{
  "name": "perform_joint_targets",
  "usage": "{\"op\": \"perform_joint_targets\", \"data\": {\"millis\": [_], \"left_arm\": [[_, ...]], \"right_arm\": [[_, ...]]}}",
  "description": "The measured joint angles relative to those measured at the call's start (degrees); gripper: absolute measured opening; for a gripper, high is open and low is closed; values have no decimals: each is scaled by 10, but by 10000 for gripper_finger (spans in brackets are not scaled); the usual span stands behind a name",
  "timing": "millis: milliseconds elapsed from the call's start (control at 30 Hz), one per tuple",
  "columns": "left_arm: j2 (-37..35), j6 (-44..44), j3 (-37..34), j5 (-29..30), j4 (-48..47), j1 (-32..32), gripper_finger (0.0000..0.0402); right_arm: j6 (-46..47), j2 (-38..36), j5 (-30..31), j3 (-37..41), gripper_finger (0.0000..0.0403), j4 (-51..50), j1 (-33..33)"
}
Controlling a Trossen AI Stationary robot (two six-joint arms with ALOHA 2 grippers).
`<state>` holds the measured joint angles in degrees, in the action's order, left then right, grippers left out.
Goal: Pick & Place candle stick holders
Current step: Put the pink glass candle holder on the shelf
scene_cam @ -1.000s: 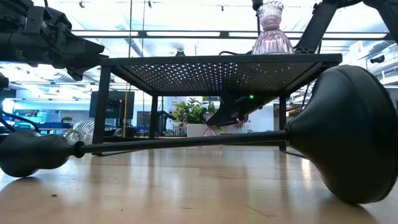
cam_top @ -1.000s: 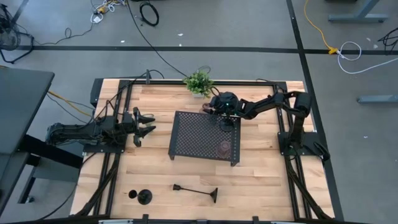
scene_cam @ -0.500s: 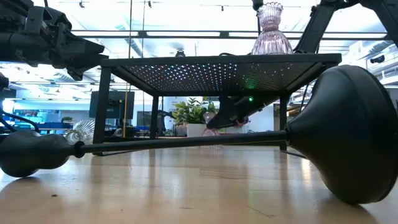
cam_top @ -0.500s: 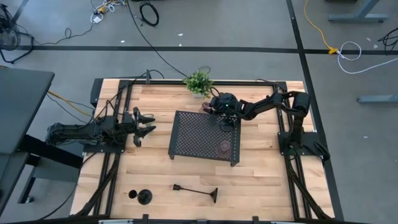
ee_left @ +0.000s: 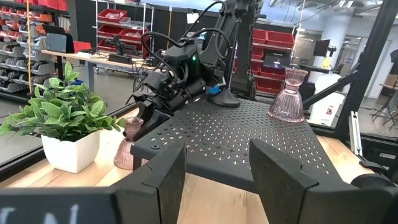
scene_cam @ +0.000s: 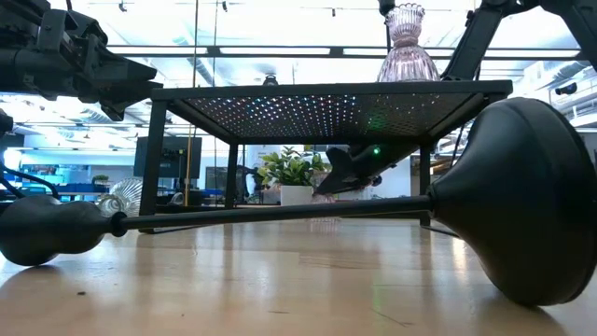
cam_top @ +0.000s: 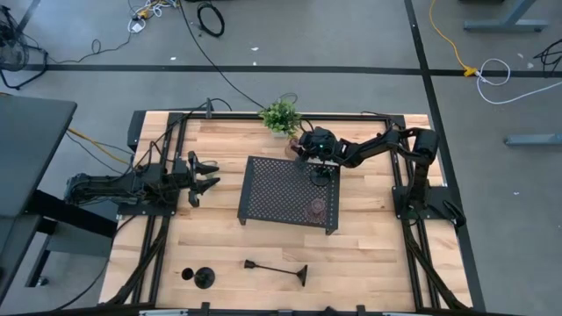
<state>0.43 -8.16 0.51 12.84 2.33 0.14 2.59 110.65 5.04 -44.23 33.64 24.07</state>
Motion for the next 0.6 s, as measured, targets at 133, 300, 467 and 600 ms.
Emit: {"op": "perform_joint_targets", "data": {"millis": [133,300,467,600], "left_arm": [[0,0,0,0,0,0,179],[0,0,0,0,0,0,179],[0,0,0,0,0,0,179],[0,0,0,0,0,0,179]], "right_arm": [[2,0,6,0,92,-1,5],[5,-2,6,0,92,-2,10],[6,-29,22,2,92,-34,11],[-3,-66,35,3,91,-87,13]]}}
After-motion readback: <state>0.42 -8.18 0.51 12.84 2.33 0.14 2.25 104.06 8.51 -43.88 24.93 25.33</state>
